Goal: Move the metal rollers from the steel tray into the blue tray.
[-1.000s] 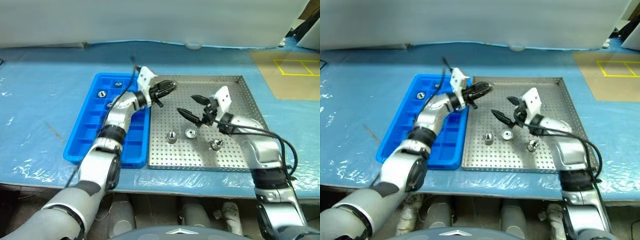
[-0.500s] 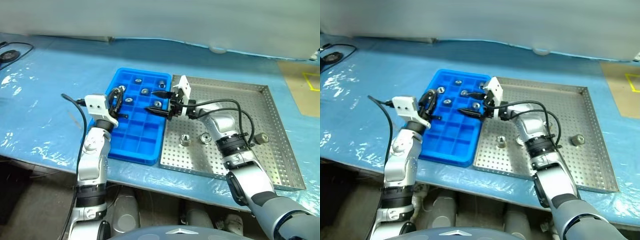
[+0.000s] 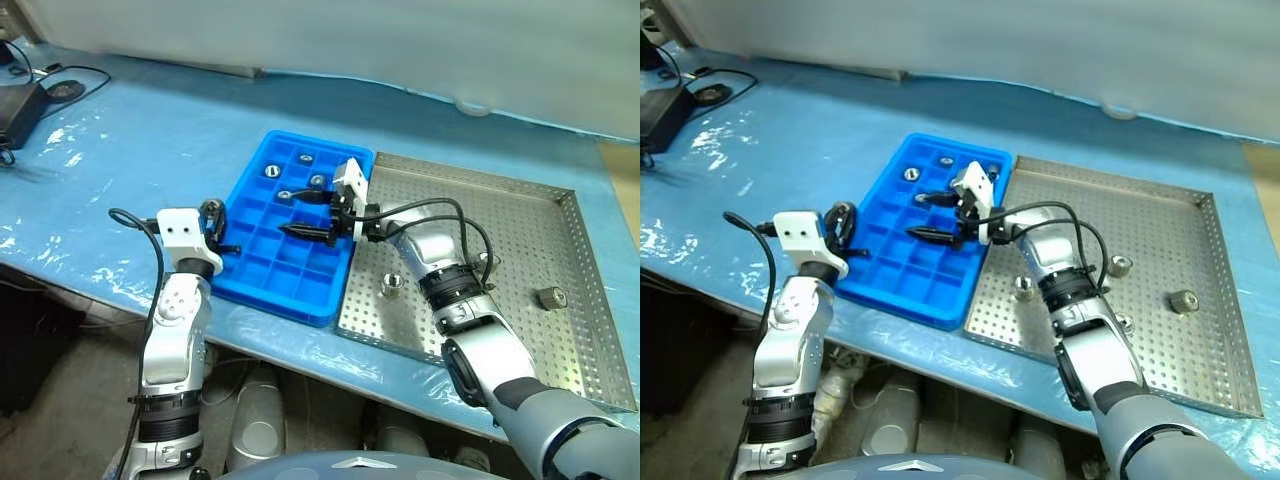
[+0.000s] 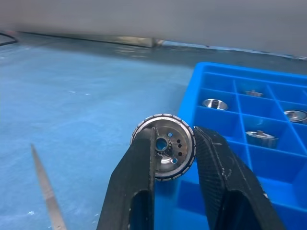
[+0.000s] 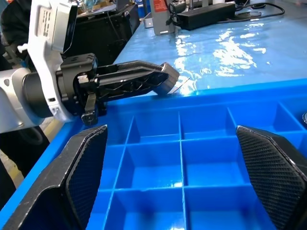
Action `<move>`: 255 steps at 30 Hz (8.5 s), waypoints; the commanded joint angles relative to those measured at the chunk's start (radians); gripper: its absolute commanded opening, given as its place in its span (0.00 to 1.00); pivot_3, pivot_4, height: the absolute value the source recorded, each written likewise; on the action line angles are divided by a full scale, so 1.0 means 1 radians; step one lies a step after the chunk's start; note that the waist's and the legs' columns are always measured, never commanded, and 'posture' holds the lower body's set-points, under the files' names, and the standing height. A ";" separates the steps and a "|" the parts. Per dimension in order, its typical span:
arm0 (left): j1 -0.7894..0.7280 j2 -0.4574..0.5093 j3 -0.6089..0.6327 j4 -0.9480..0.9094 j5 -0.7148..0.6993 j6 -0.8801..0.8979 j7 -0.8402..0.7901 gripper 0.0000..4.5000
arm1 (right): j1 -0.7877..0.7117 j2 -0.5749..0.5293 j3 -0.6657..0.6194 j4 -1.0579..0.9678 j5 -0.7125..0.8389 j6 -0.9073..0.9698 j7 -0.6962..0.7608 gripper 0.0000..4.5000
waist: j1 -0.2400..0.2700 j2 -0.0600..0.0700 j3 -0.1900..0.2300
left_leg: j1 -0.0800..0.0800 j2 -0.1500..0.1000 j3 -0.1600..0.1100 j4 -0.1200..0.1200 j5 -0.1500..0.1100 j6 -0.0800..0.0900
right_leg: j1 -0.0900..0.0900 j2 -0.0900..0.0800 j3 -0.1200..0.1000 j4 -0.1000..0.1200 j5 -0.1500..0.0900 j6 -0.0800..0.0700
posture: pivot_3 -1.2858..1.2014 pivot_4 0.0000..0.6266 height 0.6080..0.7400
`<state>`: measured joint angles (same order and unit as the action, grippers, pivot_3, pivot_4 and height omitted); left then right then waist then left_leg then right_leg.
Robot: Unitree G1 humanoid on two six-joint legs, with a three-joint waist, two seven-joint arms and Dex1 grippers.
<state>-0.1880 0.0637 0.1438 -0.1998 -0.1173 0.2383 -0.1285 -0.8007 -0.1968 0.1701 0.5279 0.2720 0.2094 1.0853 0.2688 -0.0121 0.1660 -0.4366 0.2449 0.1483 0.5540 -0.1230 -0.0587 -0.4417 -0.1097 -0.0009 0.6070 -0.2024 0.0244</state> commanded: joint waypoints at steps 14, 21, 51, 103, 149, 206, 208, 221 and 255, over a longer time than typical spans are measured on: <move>-0.111 0.052 -0.036 0.113 -0.038 -0.021 -0.056 0.20 | 0.058 -0.036 -0.023 -0.135 0.002 0.016 -0.057 1.00 | -0.031 0.001 -0.001 | -0.001 0.000 -0.001 0.002 0.002 -0.004 | 0.000 0.001 0.000 0.001 0.000 0.000 | 0.66 0.24 1.00; -0.119 0.057 -0.030 0.134 -0.049 -0.019 -0.054 0.56 | 0.056 -0.036 -0.020 -0.137 -0.006 0.008 -0.066 1.00 | -0.039 0.001 -0.001 | 0.000 0.000 -0.001 0.005 0.002 -0.003 | 0.000 0.000 0.000 0.003 0.000 0.000 | 0.65 0.24 1.00; -0.766 0.078 -0.499 1.062 0.071 -0.222 -1.162 0.94 | 0.633 -0.272 -0.328 -0.903 0.065 0.300 -0.481 1.00 | -0.281 0.006 -0.004 | 0.017 -0.003 0.018 0.007 -0.003 0.006 | 0.005 0.001 0.023 0.000 0.003 0.005 | 0.35 0.24 1.00; -0.220 0.022 -0.072 0.137 -0.075 -0.082 -0.316 0.37 | 0.056 -0.044 0.003 -0.190 0.021 0.043 -0.113 1.00 | -0.166 0.005 -0.003 | 0.016 -0.002 0.026 0.000 -0.004 0.008 | -0.001 0.000 0.025 -0.003 0.004 0.005 | 0.66 0.24 1.00; 0.030 0.059 -0.087 -0.040 -0.067 -0.022 -0.099 1.00 | 0.037 0.012 0.000 -0.119 -0.052 -0.002 -0.005 1.00 | 0.069 0.007 -0.002 | 0.007 0.000 -0.001 -0.001 0.001 -0.001 | 0.004 0.001 0.003 0.002 0.001 0.001 | 0.64 0.24 1.00; -0.631 -0.072 -0.442 1.147 0.156 -0.299 -0.973 0.16 | 0.638 -0.286 -0.353 -0.910 0.054 0.300 -0.526 1.00 | -0.310 0.008 -0.004 | 0.017 -0.004 0.026 0.010 -0.008 0.014 | 0.003 -0.001 0.030 -0.004 0.005 0.007 | 0.32 0.24 1.00; -0.627 -0.068 -0.442 1.135 0.153 -0.286 -0.981 0.09 | 0.636 -0.290 -0.358 -0.905 0.053 0.298 -0.525 1.00 | -0.310 0.008 -0.004 | 0.017 -0.004 0.026 0.010 -0.008 0.014 | 0.003 -0.001 0.030 -0.004 0.005 0.007 | 0.33 0.24 1.00; -0.671 -0.047 -0.287 1.087 0.015 -0.168 -0.896 0.36 | 0.647 -0.336 -0.426 -0.876 0.079 0.281 -0.522 1.00 | -0.309 0.009 -0.004 | 0.017 -0.004 0.027 0.008 -0.008 0.013 | 0.002 -0.001 0.030 -0.005 0.005 0.007 | 0.33 0.24 1.00; -0.571 -0.022 -0.258 0.815 -0.034 -0.010 -0.867 0.38 | 0.546 -0.344 -0.362 -0.803 0.125 0.275 -0.453 1.00 | -0.315 0.017 -0.010 | 0.020 -0.004 0.029 0.001 -0.009 0.013 | 0.003 0.000 0.031 -0.011 0.004 0.009 | 0.40 0.24 1.00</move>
<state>-0.7820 0.0453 -0.1811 0.6738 -0.0836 0.1869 -1.0389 -0.2127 -0.5458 -0.2039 -0.2723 0.3649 0.5035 0.6103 -0.0462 0.0048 0.1565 -0.4173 0.2409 0.1769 0.5548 -0.1315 -0.0458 -0.4397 -0.1096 0.0299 0.5962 -0.1980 0.0324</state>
